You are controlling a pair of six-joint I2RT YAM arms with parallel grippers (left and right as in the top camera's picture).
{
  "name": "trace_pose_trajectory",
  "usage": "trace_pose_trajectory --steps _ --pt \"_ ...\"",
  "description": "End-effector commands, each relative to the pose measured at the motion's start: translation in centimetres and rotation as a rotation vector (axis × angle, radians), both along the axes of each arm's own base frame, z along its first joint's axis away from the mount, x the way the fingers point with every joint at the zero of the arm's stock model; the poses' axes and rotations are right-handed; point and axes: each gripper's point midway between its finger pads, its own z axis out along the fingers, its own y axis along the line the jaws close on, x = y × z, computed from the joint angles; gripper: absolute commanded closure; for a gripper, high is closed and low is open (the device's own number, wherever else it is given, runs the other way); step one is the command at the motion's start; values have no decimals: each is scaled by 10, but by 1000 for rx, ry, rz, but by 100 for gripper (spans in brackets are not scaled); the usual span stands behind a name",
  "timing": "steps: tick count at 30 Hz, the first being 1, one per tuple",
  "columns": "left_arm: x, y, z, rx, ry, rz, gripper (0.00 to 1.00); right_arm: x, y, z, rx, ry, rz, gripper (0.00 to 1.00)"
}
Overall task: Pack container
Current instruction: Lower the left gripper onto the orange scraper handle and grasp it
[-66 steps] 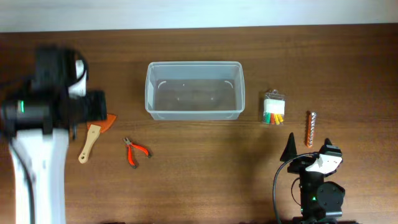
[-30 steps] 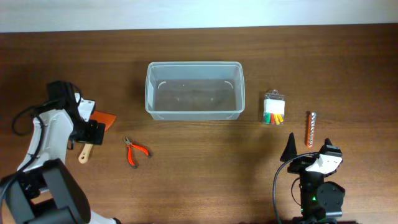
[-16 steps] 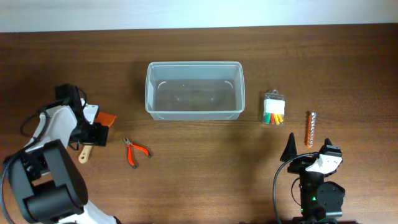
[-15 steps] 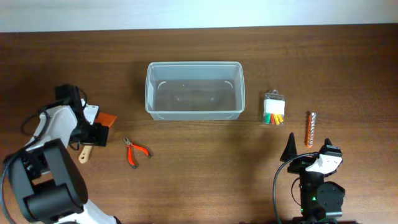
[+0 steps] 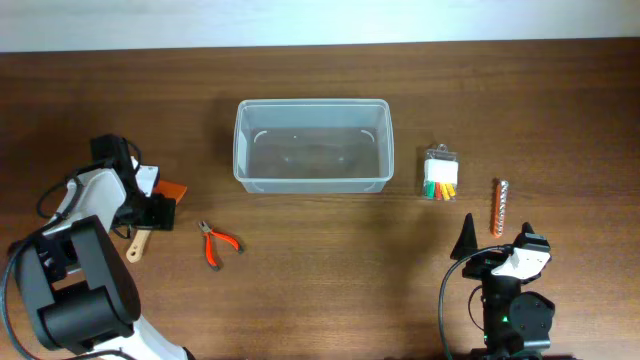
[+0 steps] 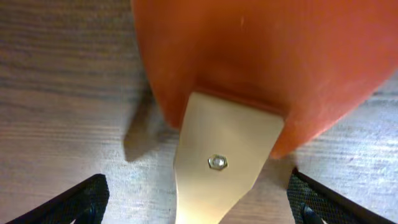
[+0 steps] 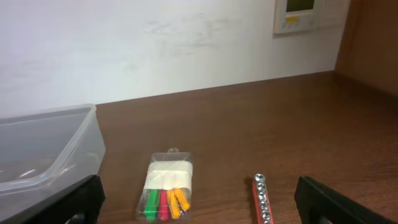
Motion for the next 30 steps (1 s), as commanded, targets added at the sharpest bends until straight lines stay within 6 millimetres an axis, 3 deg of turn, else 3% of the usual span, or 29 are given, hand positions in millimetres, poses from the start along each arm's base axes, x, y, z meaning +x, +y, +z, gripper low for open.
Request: trace_pose_trajectory --steps 1,11,15,21,24,30 --pt "-3 -7 -11 -52 -4 16 6 0 -1 -3 -3 3 -2 1" --pt "-21 -14 -29 -68 27 17 8 0 -1 -3 -3 3 -2 1" --pt "-22 -15 -30 -69 30 17 30 0 -1 -3 -3 3 -1 1" --pt "-22 -15 -30 -69 31 17 37 0 -1 -3 -3 3 -1 1" --pt "-22 -15 -30 -69 31 17 51 0 -1 -3 -3 3 -1 1" --pt "-22 -13 -30 -58 30 18 55 0 -1 -3 -3 3 -2 1"
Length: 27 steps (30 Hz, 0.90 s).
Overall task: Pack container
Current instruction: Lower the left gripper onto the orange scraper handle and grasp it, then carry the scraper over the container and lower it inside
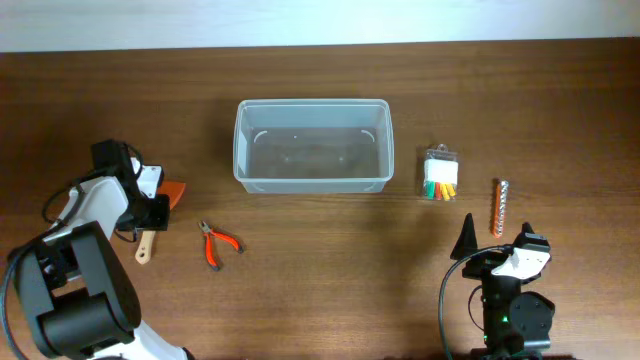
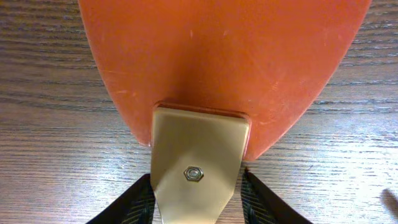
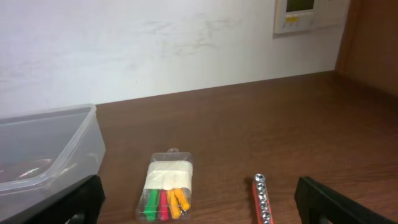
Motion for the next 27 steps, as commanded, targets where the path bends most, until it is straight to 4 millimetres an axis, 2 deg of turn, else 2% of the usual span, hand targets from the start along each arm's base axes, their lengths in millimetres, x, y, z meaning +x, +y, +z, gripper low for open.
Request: trace_pose_trajectory --steps 1,7,16,19,24,26,27 --pt "-24 1 -24 14 98 3 56 0 -1 -3 -3 3 -2 1" --pt "-25 2 -24 21 105 4 60 0 -1 -3 -3 3 -2 1" --pt "-27 2 -24 19 110 4 90 0 -1 -3 -3 3 -2 2" --pt "-22 3 -20 22 102 4 93 0 -1 -3 -3 3 -2 1" --pt "-1 10 0 35 62 5 98 0 -1 -3 -3 3 -1 1" --pt "11 14 14 44 36 6 98 0 -1 -3 -3 3 -2 1" --pt "24 19 29 53 7 6 98 0 -1 -3 -3 3 -2 1"
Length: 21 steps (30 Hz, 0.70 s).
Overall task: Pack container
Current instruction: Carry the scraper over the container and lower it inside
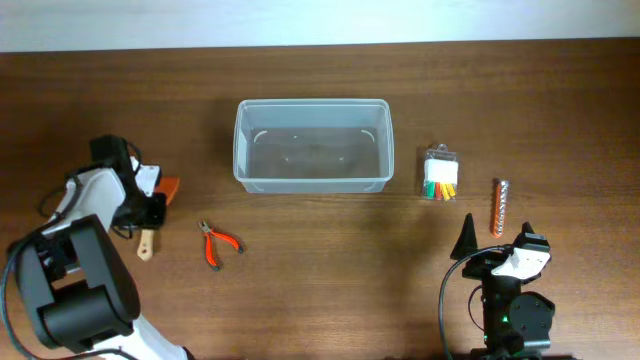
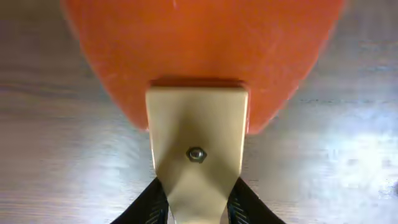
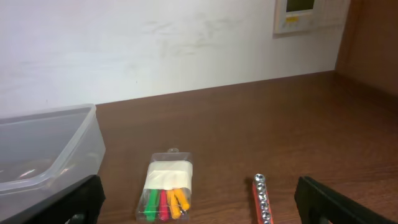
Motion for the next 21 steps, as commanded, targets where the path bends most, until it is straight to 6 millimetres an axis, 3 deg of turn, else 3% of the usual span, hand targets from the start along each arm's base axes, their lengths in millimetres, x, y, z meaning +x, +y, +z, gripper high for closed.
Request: trace_pose_trajectory --steps 1,12,21 --pt "33 15 31 43 -71 1 98 0 -1 -3 -3 3 -2 1" --pt "88 30 116 82 -241 9 98 0 -1 -3 -3 3 -2 1" --pt "152 -40 202 -81 -511 -136 98 0 -1 -3 -3 3 -2 1"
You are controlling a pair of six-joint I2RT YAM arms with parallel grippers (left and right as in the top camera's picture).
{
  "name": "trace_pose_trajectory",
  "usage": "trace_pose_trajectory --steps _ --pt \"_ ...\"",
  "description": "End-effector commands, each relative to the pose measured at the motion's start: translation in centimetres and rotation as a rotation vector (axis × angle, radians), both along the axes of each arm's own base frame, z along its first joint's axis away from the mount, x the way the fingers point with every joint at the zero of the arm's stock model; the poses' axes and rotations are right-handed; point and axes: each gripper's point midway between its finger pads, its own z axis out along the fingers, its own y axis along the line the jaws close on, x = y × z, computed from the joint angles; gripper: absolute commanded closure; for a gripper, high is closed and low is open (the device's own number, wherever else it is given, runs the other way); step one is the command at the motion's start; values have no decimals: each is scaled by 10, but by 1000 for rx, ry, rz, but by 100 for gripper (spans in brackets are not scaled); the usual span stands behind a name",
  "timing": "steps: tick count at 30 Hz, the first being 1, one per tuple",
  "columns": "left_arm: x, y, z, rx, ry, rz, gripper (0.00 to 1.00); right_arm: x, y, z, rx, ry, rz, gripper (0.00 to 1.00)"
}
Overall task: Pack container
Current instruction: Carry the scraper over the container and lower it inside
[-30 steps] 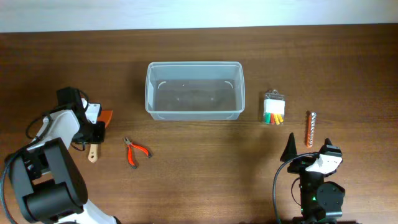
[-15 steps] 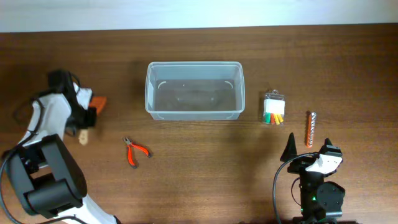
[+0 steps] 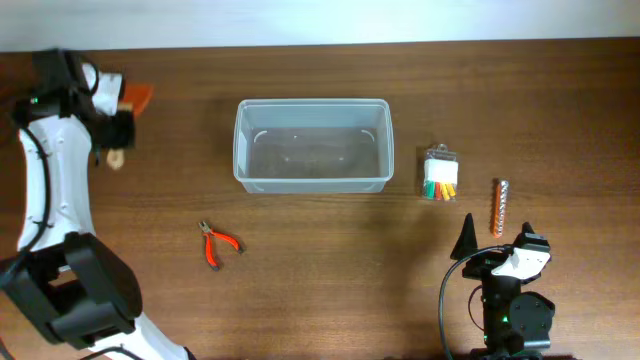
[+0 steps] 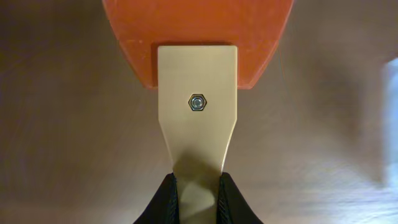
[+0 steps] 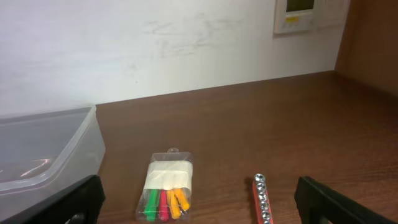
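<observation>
An orange spatula [image 4: 196, 37] with a pale handle hangs off the table at the far back left, its blade [image 3: 135, 96] pointing right. My left gripper [image 4: 196, 186] is shut on the handle, both fingers pressed against it. The clear plastic container [image 3: 238, 145] stands at the back centre, well right of the spatula, with nothing inside. My right gripper [image 5: 199, 194] rests open near the front right edge, and appears in the overhead view as the right gripper [image 3: 497, 240].
Red-handled pliers [image 3: 217, 243] lie in front of the container's left end. A small clear pack of coloured pieces [image 3: 440, 175] and a red socket rail [image 3: 499, 206] lie right of the container, just ahead of the right gripper. A white wall is behind the table.
My left gripper, shut on the spatula handle, has moved from the table's left middle to the far back left corner. The spatula is now off the wood. The right arm has not moved.
My left gripper stood open around the spatula handle on the table. Its fingers then sat closer in, then shut on the handle with the spatula still lying flat. Now the spatula is held up at the back left. The right arm stayed parked.
</observation>
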Motion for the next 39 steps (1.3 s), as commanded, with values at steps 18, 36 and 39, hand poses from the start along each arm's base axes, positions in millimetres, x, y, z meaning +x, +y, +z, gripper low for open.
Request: trace_pose_trajectory --steps 18,36,39 --pt "34 -278 84 -80 -263 -594 98 0 -1 -3 -2 3 -2 2" --pt "-5 -300 -66 59 123 -851 98 0 -1 -3 -2 3 -2 1" --pt "-5 -296 -86 77 166 -897 98 0 -1 -3 -2 3 -2 1"
